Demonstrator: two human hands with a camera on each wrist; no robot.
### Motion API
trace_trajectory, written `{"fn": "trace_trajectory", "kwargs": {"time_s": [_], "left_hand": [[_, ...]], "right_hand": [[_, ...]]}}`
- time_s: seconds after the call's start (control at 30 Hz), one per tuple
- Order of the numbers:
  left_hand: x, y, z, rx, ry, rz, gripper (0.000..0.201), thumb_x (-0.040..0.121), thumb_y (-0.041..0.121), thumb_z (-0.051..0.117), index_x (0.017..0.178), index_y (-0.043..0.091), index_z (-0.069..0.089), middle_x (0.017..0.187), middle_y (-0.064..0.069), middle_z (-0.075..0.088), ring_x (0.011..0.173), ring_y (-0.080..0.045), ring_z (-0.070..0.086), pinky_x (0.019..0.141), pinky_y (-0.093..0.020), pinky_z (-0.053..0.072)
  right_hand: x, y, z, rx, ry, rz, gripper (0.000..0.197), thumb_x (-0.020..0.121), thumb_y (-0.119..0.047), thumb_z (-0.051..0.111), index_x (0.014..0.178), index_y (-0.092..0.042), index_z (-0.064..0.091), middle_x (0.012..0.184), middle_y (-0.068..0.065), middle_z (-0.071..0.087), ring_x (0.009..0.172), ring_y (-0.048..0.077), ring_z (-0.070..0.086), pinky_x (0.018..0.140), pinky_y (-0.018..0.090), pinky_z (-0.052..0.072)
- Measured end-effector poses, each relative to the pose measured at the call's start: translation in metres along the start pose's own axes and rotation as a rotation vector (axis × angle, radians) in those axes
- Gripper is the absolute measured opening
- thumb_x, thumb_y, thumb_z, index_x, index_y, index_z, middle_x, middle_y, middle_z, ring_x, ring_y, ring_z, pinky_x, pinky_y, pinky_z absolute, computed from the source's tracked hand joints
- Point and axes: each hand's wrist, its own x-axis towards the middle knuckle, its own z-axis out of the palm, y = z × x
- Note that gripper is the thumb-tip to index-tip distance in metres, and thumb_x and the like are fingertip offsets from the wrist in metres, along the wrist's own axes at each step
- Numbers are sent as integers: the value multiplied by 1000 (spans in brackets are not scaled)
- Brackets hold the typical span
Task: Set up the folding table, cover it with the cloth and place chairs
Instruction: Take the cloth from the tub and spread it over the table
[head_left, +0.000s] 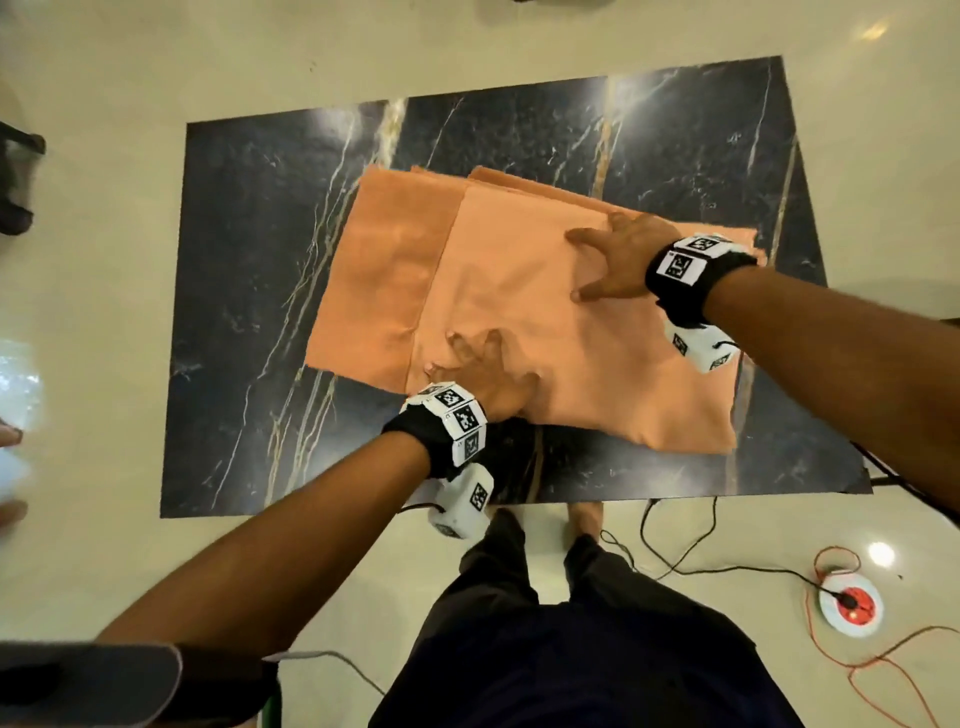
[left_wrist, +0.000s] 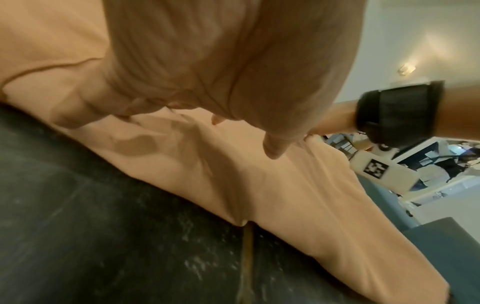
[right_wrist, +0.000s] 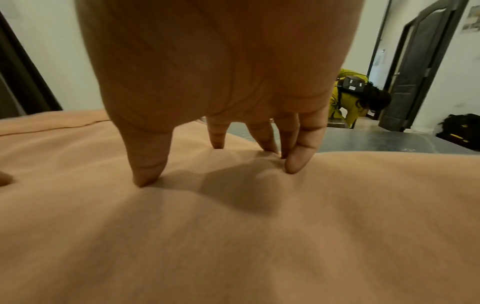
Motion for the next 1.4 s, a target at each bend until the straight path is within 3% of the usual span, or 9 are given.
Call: {"fn": "trace_trajectory", "kwargs": {"time_s": [0.33,0.53,0.63,0.73,0.87,1.0,1.13,1.3,1.4], "left_hand": [[108,-78,-115,384,148,461,80,91,52,53,151,52,1,165,4,-16,146,-50,-11,115,-67,14],[75,-26,-112,421,429,572,56,93,26,49,147,16,38,155,-14,32,141,-41,28,105,-58,37],[38,6,-67,283,405,661,54,92,32,48,142,13,43,148,-13,41,131,-39,42,98,-53,43],[-1,35,-25,283,292,683,66,83,44,53,145,23,40,153,-5,34,135,-32,38,107,-48,36],[-42,63,24,134,288,688,71,71,64,50,132,27,44,129,-3,49,119,-30,45,99,-48,42],[-58,82,51,90,286,538,106,61,76,60,146,30,17,134,-3,40,119,-30,38,94,-48,45],[-59,95,50,-8,339,451,101,75,47,67,155,30,8,138,-8,41,121,-34,40,94,-47,45],[-48,83,20,-366,319,495,66,80,26,73,140,18,46,129,-8,58,115,-26,54,89,-30,42],[-46,63,4,-691,309,426,61,74,-5,60,128,22,55,115,-1,65,102,-19,63,77,-20,46]], "right_hand": [[-89,-14,68,477,-32,274,81,86,-66,59,154,-46,20,136,17,40,122,44,50,102,50,44],[-127,-35,104,736,3,233,84,90,-57,61,157,-44,11,139,16,50,124,37,53,105,43,43],[-126,-35,103,753,8,215,89,89,-52,66,157,-40,10,141,17,54,124,37,55,105,42,44],[-123,-29,100,734,8,205,90,84,-55,67,154,-44,11,132,18,61,117,38,60,98,42,48],[-123,-18,93,802,14,155,80,89,-34,63,155,-41,17,117,18,65,108,37,62,85,36,45],[-124,-12,90,940,24,25,79,86,-8,47,152,-43,24,119,6,65,103,27,63,91,40,52],[-123,-7,95,1197,92,-51,79,84,15,40,151,-28,36,70,-15,56,66,1,56,69,25,49],[-121,-14,89,1237,178,-26,60,91,-7,54,142,-36,44,84,0,66,79,20,67,88,44,56],[-123,-20,81,1132,224,5,53,92,-13,60,140,-34,50,92,-8,64,93,16,64,97,41,52]]}}
